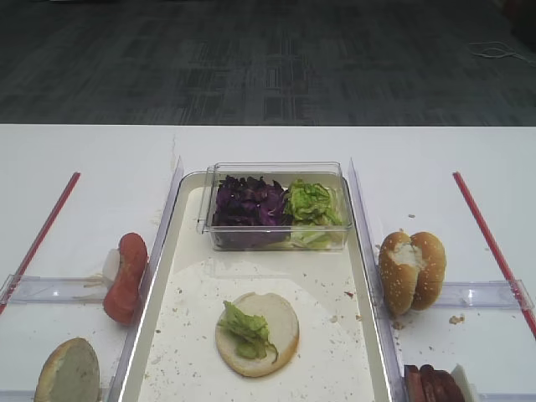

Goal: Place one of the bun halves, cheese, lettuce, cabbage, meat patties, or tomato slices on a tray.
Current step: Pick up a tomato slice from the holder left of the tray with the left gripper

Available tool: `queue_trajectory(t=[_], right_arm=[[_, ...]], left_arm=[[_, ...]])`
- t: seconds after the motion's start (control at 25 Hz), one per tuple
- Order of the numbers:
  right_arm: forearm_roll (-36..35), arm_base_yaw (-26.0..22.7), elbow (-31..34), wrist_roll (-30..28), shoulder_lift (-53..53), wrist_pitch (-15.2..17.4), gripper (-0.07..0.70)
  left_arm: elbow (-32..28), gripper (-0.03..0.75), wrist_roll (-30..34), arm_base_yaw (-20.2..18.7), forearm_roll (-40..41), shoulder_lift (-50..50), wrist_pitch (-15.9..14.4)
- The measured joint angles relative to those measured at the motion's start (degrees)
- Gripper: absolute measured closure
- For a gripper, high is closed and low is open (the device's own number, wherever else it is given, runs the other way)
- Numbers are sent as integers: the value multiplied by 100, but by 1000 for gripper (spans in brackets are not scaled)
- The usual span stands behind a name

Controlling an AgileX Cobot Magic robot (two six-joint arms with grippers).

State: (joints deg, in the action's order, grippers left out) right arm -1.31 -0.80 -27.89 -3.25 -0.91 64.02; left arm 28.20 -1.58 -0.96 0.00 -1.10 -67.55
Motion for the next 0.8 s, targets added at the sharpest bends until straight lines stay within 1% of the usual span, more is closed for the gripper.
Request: queue_trajectory(t=[0.48,0.6,0.8], right_arm=[[0,0,0,0,0,0,-58],[0,0,0,0,0,0,-58],[0,0,0,0,0,0,-58]], left_arm=[[0,165,0,0,0,86,-13],[0,165,-57,0,0,656,-63],[35,165,-127,0,0,2095,-76]])
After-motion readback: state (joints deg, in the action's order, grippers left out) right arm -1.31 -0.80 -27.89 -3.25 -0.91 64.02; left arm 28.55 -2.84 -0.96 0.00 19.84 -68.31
